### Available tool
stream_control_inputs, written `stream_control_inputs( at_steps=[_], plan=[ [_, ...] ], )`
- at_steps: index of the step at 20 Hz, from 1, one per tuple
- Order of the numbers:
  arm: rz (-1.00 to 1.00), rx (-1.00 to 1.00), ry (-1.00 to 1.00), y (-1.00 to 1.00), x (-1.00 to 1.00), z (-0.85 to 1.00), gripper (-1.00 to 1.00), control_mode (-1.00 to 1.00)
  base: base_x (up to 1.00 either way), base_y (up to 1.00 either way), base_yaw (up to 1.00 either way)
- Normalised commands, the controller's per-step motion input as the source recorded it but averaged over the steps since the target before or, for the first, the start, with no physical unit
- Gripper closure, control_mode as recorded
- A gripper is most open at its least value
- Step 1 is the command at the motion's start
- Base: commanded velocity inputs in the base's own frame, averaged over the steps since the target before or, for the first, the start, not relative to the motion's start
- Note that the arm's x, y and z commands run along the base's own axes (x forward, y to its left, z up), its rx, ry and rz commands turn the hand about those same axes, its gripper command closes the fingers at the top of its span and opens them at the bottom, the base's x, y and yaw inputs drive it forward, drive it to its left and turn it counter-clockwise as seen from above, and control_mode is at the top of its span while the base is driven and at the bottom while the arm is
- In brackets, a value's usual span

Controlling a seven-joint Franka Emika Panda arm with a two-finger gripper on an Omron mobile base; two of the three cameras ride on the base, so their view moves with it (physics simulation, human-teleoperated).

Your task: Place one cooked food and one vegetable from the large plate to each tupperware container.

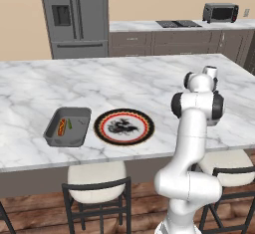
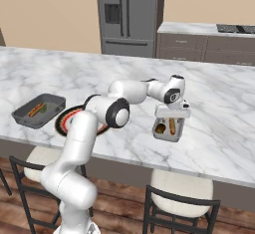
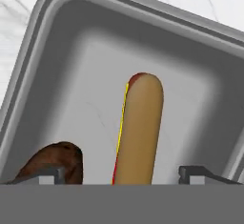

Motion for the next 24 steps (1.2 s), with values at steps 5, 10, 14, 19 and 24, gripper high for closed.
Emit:
stream_control_inputs(
  at_steps=[5,10,14,19,24],
  plan=[
    [-0.06,0.00,0.00,0.50,-0.95,0.45,-1.00,-1.00,0.00,0.00,0.00],
    [-0.06,0.02,-0.04,0.60,-1.00,0.25,-1.00,-1.00,0.00,0.00,0.00],
    [-0.04,0.00,-0.21,0.82,-1.00,0.39,-1.00,-1.00,0.00,0.00,0.00],
    [-0.03,-0.06,-0.31,0.83,-0.89,0.73,-1.00,-1.00,0.00,0.00,0.00],
    [-0.03,-0.07,-0.29,0.65,-0.76,0.79,-1.00,-1.00,0.00,0.00,0.00]
  ],
)
